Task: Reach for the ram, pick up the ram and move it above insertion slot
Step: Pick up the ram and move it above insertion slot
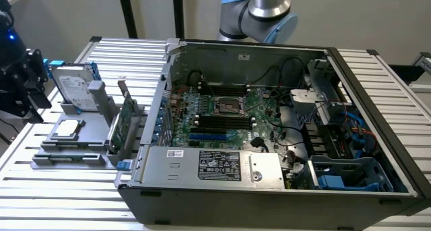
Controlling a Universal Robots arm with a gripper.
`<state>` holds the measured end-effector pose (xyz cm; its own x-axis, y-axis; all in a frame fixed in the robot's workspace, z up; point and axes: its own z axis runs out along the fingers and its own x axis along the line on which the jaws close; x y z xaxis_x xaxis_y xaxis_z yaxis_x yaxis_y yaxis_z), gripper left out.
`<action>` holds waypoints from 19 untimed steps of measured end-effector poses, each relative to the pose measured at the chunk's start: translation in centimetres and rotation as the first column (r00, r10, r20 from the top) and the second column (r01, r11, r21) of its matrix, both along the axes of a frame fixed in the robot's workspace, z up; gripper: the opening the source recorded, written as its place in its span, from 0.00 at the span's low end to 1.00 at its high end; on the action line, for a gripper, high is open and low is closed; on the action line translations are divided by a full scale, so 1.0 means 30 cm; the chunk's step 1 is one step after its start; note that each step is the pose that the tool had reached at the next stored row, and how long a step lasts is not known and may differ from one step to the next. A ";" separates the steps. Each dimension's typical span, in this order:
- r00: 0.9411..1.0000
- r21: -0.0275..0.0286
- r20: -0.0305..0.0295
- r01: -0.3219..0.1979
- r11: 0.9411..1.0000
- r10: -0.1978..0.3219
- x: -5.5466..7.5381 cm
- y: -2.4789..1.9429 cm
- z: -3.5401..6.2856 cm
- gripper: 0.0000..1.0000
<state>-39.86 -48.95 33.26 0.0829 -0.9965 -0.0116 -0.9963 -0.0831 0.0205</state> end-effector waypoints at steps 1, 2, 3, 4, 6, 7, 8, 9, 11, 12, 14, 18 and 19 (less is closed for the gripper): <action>1.000 0.000 0.000 0.000 1.000 0.000 0.000 0.000 -0.006 0.42; 1.000 0.000 0.000 0.000 1.000 0.000 0.000 0.000 -0.012 0.42; 1.000 0.000 0.000 0.000 1.000 0.000 0.000 0.000 -0.018 0.42; 1.000 0.000 0.000 0.000 1.000 0.000 0.000 0.000 -0.024 0.42; 1.000 0.000 0.000 0.000 1.000 0.000 0.000 0.000 -0.036 0.42; 1.000 0.000 0.000 -0.001 1.000 0.001 0.000 0.000 -0.043 0.42; 1.000 0.000 0.000 -0.001 1.000 0.001 0.000 0.000 -0.049 0.42; 1.000 0.000 0.000 -0.001 1.000 0.001 0.000 0.000 -0.054 0.42; 1.000 0.000 0.000 -0.002 1.000 0.002 0.000 0.000 -0.067 0.42; 1.000 0.000 0.000 -0.003 1.000 0.003 0.000 0.000 -0.073 0.42; 1.000 0.000 0.000 -0.004 1.000 0.004 0.000 0.000 -0.085 0.42; 1.000 0.000 0.000 -0.008 1.000 0.008 0.000 -0.001 -0.109 0.42; 1.000 0.000 0.000 -0.010 1.000 0.010 0.000 -0.001 -0.115 0.42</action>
